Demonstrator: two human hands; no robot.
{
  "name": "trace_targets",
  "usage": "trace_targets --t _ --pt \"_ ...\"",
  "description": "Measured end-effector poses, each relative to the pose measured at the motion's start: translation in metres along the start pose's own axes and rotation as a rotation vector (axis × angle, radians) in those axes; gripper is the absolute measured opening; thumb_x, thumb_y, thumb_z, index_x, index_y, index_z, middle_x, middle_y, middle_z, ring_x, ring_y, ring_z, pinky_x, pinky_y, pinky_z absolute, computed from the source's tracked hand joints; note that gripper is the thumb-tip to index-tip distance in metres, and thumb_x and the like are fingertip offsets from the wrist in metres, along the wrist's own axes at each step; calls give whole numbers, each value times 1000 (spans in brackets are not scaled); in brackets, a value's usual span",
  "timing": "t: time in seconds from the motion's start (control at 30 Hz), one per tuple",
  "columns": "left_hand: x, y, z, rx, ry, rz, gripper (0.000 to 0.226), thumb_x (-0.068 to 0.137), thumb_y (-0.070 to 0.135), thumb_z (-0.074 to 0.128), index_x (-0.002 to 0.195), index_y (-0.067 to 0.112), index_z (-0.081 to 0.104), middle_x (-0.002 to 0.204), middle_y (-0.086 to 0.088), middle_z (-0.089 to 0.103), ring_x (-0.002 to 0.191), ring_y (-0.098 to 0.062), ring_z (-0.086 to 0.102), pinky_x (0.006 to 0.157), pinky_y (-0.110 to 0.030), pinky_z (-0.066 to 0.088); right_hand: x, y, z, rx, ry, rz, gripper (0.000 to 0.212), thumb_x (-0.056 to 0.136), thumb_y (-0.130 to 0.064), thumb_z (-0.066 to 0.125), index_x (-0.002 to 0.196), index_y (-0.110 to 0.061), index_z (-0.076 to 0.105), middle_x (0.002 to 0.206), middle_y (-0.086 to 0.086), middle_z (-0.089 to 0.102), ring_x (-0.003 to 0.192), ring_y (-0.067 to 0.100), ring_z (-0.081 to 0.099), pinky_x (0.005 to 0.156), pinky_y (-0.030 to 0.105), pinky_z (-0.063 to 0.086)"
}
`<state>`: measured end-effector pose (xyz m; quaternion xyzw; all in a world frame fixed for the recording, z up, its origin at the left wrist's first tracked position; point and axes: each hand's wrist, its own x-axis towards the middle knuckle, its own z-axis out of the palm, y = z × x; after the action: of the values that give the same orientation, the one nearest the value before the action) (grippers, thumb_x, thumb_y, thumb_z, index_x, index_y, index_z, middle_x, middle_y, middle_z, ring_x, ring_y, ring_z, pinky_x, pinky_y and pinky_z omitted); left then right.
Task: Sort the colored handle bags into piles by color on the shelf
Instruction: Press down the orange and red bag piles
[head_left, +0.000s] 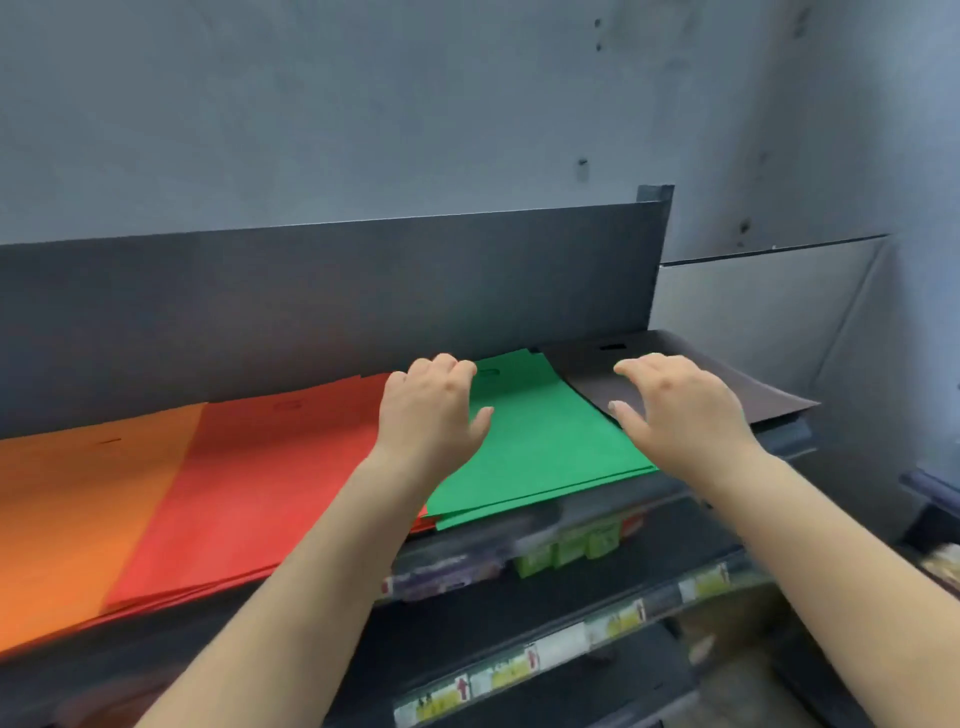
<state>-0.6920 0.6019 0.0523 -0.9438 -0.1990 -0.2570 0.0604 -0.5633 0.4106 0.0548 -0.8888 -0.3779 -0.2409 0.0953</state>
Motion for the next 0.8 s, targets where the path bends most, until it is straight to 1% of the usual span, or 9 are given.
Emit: trace_targets --t 0.13,0.2,0.37,0.47,0.67,0.8 --pt "34 98 15 -31 6 129 46 91 48 48 127 19 48 127 1 51 117 -22 46 91 -35 33 -24 88 -22 -253 -27 96 39 95 -42 43 127 -20 48 122 -2 55 112 21 50 84 33 41" --pt "49 147 21 -59 12 195 45 91 47 48 126 19 49 128 0 51 119 -23 45 91 -35 32 -39 130 -32 -321 -57 146 40 95 -44 42 127 -20 48 123 -2 54 114 20 49 85 33 41" --pt "79 260 30 -143 1 362 43 91 46 47 122 17 52 128 -1 52 119 -24 46 90 -34 33 -81 227 -58 -411 -99 303 42 94 -45 44 128 -20 48 124 1 54 117 22 49 90 35 42" --pt "91 323 37 -186 -30 452 44 92 48 47 122 18 53 126 -1 54 117 -24 47 90 -35 34 -109 279 -73 -438 -116 422 43 94 -45 45 129 -20 48 129 1 52 122 22 46 95 35 40" --pt "112 440 55 -280 -51 622 45 93 48 45 127 18 50 127 -2 53 118 -24 47 94 -36 35 -163 365 -97 -528 -127 624 44 94 -44 47 131 -21 47 131 0 51 123 21 45 98 35 37" --pt "130 517 73 -315 -50 706 41 93 44 46 124 17 50 125 -2 54 116 -24 48 92 -36 35 -190 421 -103 -627 -153 704 42 94 -43 46 130 -22 48 131 0 51 124 20 44 99 33 36"
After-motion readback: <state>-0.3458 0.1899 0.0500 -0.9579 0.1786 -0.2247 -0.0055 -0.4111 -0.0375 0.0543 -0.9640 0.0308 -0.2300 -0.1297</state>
